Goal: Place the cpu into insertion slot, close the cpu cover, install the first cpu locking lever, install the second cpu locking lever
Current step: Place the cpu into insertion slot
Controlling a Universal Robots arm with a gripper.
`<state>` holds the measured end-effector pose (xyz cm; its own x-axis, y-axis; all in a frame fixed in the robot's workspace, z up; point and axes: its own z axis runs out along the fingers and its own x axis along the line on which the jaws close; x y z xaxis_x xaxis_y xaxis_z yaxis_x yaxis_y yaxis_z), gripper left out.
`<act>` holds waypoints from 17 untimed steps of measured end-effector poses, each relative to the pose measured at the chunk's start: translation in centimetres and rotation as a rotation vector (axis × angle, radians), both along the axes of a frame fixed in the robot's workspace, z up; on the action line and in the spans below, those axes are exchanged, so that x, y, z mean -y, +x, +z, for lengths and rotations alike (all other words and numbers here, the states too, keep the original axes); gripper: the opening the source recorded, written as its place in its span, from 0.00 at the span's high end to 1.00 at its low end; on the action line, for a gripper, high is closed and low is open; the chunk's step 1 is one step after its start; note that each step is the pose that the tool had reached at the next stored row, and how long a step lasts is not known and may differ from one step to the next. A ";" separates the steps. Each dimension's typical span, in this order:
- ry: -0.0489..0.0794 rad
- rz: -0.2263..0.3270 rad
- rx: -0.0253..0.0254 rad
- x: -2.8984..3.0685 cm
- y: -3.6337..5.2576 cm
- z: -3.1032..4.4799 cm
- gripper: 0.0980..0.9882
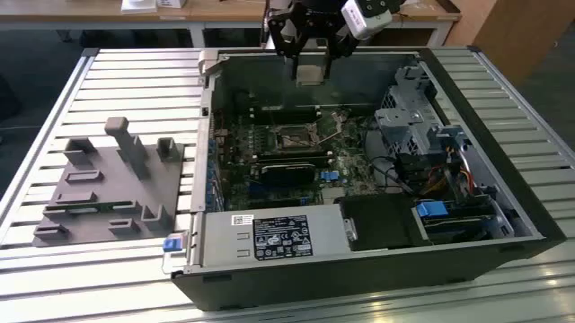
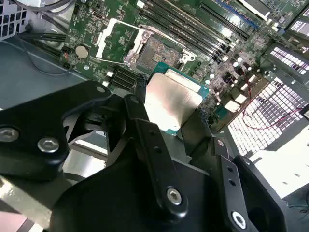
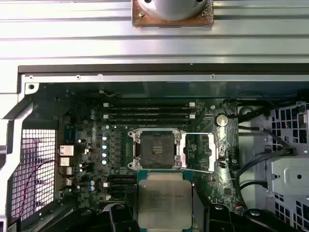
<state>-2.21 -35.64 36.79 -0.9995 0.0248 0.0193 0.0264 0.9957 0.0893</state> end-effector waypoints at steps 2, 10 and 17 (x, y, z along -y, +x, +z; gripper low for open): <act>0.000 0.000 0.0000 0.00 0.00 0.00 0.51; 0.000 -0.003 0.0000 0.00 0.00 0.00 0.51; 0.000 -0.026 0.0000 0.00 0.00 0.00 0.51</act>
<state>-2.21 -35.63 36.79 -0.9985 0.0511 0.0193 0.0526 0.9946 0.0892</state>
